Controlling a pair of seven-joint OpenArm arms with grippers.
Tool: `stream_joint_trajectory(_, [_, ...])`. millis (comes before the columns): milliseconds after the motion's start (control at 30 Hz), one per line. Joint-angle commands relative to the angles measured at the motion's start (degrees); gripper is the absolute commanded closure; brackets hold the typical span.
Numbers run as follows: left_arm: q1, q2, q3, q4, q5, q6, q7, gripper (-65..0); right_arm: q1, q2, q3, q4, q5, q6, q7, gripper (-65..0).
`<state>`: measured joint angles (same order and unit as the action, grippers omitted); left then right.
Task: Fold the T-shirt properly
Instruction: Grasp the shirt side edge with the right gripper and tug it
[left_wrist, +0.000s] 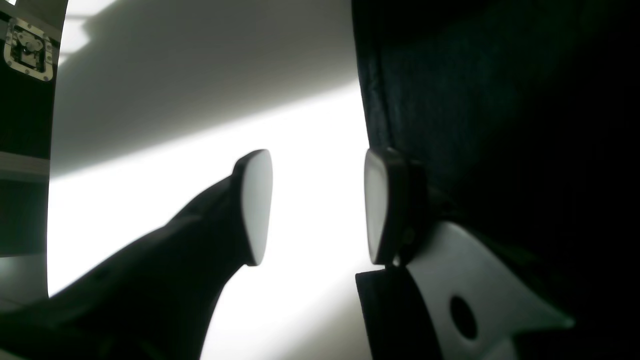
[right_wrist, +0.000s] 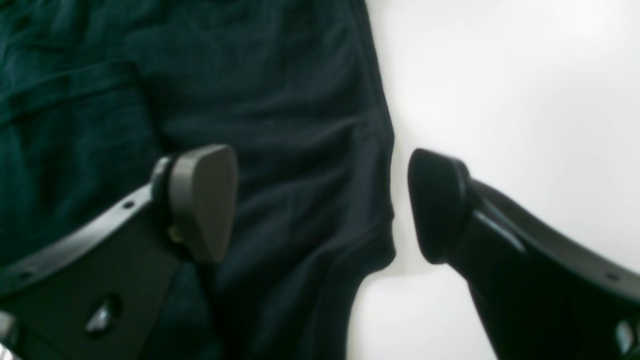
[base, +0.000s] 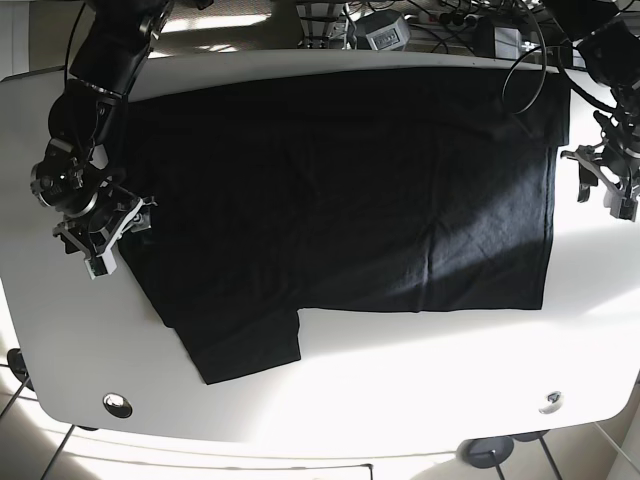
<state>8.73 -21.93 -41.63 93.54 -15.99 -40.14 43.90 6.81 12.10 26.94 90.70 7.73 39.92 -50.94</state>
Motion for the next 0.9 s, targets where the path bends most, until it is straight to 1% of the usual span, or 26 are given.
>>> stream_joint_trajectory(33, [-0.2, -1.2, -0.5, 0.8, -0.3, 0.1, -1.0, -27.2, -0.3, -1.9, -0.2, 4.5, 0.8, 0.08, -0.4, -50.9])
stream_joint_trajectory(67, [-0.2, -1.1, -0.5, 0.8, -0.3, 0.1, -1.0, -27.2, -0.4, -3.2, -0.8, 5.0, 0.8, 0.08, -0.9, -50.9])
stream_joint_trajectory(100, [-0.2, -1.0, -0.5, 0.8, -0.3, 0.1, -1.0, -27.2, -0.6, -3.9, -2.0, 5.0, 0.7, 0.08, -1.3, -50.9])
stream_joint_trajectory(200, [-0.2, 0.4, -0.6, 0.8, -0.3, 0.1, -1.0, -27.1, -1.1, -4.5, -6.4, 4.9, 0.8, 0.08, -1.3, -50.9])
stream_joint_trajectory(267, [0.0, 0.5, -0.6, 0.8, -0.3, 0.1, -1.0, -26.9, -1.1, -5.8, -8.6, 4.8, 0.6, 0.08, -1.3, -50.9])
stream_joint_trajectory(400, [0.1, 0.6, -0.6, 0.8, -0.3, 0.1, -1.0, -26.9, -0.5, -6.9, -9.0, 0.2, 0.7, 0.08, -1.0, -50.9])
stream_joint_trajectory(567, [0.2, 0.7, -0.8, 0.8, -0.3, 0.1, -1.0, -26.9, 1.1, -6.9, -9.0, -7.3, 0.7, 0.08, 3.0, -50.9])
stream_joint_trajectory(700, [0.2, 0.7, -0.9, 0.8, -0.3, 0.1, -1.0, -26.9, 1.8, -6.7, -9.0, -9.5, 0.7, 0.08, 3.5, -50.6])
stream_joint_trajectory(767, [0.2, 0.7, -0.9, 0.8, -0.3, 0.1, -1.0, -26.9, 1.8, -6.7, -9.0, -9.7, 0.7, 0.08, 3.5, -42.8])
stream_joint_trajectory(800, [0.2, 0.7, -0.9, 0.8, -0.3, 0.1, -1.0, -26.9, 1.7, -6.7, -9.0, -9.7, 0.7, 0.08, 3.5, -35.2])
stream_joint_trajectory(900, [0.2, 0.7, -0.7, 0.8, -0.3, 0.1, -1.0, -26.9, 1.7, -6.7, -9.0, -9.7, 0.7, 0.08, 3.5, -20.9])
